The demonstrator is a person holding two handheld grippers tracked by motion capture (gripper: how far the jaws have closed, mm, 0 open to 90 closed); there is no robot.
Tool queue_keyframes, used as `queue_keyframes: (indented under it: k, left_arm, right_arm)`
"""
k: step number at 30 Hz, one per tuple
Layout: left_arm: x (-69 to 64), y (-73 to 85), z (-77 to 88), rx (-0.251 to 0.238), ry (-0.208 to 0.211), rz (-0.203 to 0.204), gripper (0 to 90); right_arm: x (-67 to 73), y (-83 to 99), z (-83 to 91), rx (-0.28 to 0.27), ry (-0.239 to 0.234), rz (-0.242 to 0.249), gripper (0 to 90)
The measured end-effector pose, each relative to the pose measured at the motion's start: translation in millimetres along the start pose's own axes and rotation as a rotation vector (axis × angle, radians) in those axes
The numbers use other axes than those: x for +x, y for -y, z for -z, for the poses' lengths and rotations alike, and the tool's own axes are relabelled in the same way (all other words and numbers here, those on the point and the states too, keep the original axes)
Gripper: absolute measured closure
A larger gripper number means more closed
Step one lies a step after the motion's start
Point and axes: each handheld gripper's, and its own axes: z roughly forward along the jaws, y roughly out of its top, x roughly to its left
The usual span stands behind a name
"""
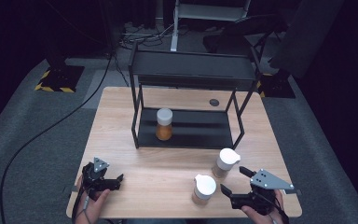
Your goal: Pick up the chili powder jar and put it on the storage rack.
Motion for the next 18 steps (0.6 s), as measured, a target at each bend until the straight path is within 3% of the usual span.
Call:
queue_keyframes:
  k: [18]
  left_arm:
    - [-0.1, -0.2, -0.2, 0.001, 0.000, 0.000, 1.1]
  right_arm:
    - [15.3, -5.0, -14.4, 0.003, -0.027, 0.018, 7.4]
